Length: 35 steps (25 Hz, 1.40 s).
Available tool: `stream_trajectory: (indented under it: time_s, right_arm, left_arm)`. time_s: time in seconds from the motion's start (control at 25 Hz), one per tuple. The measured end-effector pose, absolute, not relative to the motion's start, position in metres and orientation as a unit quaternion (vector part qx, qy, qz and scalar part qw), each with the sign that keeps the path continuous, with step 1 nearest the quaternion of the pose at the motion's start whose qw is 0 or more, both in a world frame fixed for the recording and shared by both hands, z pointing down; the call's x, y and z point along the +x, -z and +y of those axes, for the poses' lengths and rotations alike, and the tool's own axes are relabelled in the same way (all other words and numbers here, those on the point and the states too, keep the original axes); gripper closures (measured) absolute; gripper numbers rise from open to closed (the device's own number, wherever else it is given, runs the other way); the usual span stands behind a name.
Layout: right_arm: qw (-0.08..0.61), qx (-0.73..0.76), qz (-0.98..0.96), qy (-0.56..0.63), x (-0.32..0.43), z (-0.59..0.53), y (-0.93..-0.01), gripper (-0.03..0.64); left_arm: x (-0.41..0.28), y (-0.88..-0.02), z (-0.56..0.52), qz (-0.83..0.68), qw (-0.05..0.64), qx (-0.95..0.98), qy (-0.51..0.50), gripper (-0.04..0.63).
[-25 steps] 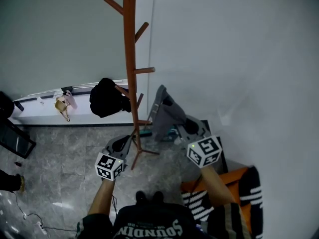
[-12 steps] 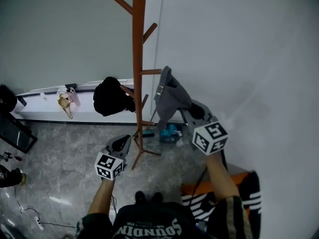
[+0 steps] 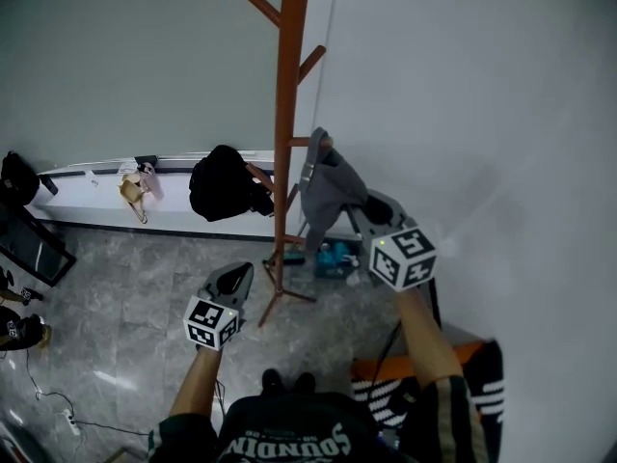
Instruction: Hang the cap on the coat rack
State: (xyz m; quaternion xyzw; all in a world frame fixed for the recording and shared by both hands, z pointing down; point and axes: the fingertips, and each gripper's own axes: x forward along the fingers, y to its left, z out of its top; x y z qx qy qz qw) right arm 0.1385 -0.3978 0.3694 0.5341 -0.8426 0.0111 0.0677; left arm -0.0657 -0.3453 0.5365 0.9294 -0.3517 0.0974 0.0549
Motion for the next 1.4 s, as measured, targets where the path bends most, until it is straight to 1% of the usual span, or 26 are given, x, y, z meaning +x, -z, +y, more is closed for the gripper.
stream_trajectory:
  time_s: [0.48, 1.12, 1.4]
  right_arm:
    - [0.074, 0.515, -0.854, -0.023, 0.114, -0.419, -0.399, 0.58]
    - [0.069, 0.512, -0.856, -0.03, 0.11, -0.425, -0.414, 0.578]
    - [0.062, 0.503, -0.861, -0.043, 0.113, -0.423, -0.418, 0.548]
  left_arm:
    - [-0.091, -0.541, -0.35, -0.373, 0.06, 0.921, -0.1, 0.595]
    - [-0.09, -0.547, -0.35, -0.374, 0.067, 0.919, -0.103, 0.594]
    - [-0.088, -0.546, -0.348, -0.372, 0.066, 0.92, -0.103, 0.595]
